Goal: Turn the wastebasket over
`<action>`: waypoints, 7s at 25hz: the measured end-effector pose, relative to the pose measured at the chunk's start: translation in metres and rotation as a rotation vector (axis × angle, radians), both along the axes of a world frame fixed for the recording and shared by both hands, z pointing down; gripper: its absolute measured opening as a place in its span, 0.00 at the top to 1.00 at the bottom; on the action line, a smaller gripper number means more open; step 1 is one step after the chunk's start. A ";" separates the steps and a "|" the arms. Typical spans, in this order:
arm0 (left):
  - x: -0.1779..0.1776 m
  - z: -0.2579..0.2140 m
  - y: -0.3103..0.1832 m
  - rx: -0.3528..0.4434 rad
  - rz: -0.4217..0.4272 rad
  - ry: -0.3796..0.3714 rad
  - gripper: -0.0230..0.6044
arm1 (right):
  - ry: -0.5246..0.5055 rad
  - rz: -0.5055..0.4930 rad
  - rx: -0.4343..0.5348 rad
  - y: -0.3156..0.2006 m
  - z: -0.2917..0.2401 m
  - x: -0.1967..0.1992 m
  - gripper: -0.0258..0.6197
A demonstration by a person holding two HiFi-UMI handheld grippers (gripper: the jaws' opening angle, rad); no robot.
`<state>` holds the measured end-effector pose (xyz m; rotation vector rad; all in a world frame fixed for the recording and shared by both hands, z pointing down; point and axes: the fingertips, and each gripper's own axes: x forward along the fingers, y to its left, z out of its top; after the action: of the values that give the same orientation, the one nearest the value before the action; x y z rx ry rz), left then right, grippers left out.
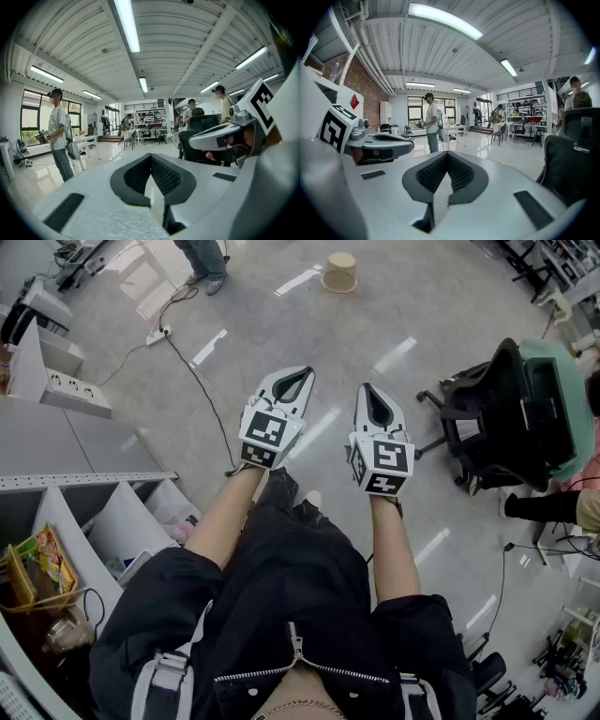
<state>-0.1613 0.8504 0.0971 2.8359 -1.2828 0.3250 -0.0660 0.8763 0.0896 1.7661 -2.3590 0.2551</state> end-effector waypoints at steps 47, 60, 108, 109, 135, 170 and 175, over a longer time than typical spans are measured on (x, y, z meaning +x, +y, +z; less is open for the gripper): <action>0.016 0.009 -0.037 -0.047 0.026 0.037 0.96 | -0.010 -0.001 -0.021 -0.029 -0.001 0.001 0.94; 0.022 0.000 -0.172 -0.047 0.045 0.056 0.96 | 0.007 0.003 -0.028 -0.162 -0.012 0.000 0.94; 0.037 0.017 -0.454 -0.066 0.028 0.014 0.96 | -0.021 -0.020 -0.042 -0.453 0.001 0.018 0.94; 0.042 0.015 -0.466 -0.065 0.024 0.013 0.96 | -0.022 -0.025 -0.043 -0.464 0.000 0.023 0.94; 0.107 0.017 -0.646 -0.078 -0.075 0.006 0.96 | -0.047 -0.114 -0.090 -0.650 0.019 0.092 0.94; 0.093 0.042 -0.971 -0.141 0.028 0.044 0.96 | 0.022 0.019 -0.137 -0.951 0.032 0.096 0.94; 0.115 0.048 -1.012 -0.144 0.023 0.028 0.96 | 0.006 0.004 -0.133 -0.996 0.035 0.116 0.94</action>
<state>-0.0464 -0.1613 0.1455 2.7265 -1.1719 0.3615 0.0503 -0.1196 0.1247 1.7088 -2.2769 0.3963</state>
